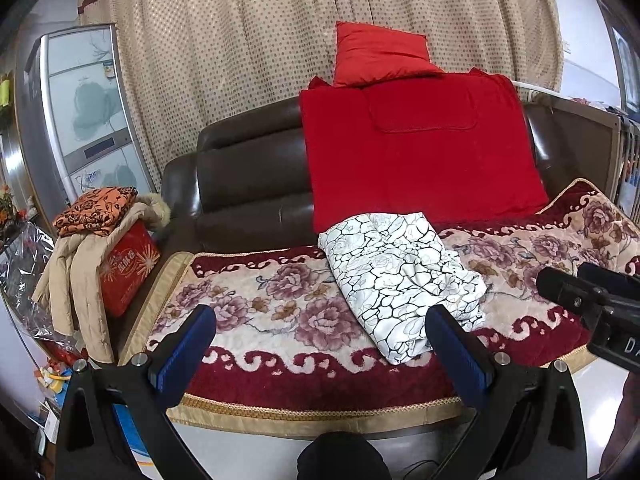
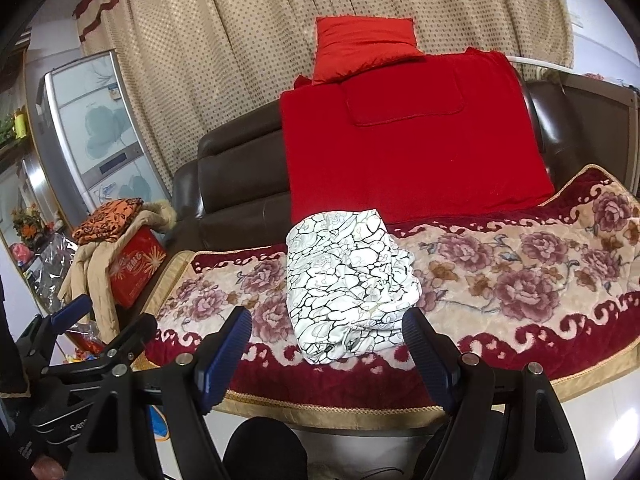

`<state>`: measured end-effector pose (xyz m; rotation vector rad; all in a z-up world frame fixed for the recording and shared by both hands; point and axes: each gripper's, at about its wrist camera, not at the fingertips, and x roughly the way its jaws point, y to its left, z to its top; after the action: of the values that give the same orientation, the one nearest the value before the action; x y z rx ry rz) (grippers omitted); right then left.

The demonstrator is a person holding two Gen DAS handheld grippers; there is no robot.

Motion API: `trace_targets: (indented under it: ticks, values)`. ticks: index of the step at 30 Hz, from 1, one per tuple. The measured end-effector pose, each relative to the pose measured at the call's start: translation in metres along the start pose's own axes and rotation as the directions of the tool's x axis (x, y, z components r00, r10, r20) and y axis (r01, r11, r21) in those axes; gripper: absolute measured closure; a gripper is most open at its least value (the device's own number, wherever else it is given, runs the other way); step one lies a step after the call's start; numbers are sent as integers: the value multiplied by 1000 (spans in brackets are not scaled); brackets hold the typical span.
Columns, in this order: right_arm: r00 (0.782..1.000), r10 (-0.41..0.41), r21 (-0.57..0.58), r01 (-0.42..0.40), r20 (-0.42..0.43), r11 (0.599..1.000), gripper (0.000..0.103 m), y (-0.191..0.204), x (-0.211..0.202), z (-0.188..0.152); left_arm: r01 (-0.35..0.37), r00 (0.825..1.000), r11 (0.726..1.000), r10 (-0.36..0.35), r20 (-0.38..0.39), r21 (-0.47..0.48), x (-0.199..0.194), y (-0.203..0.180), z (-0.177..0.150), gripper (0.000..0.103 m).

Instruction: Fold large clothes

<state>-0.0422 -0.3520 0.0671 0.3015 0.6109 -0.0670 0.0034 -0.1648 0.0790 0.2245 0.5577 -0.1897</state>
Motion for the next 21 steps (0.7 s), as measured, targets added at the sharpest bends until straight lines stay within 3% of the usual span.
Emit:
trace_targets:
  ticks: [21]
  values:
    - [997, -40, -33, 38, -72, 999, 22, 22, 84, 27, 16, 995, 995, -25, -95, -95, 104, 36, 11, 0]
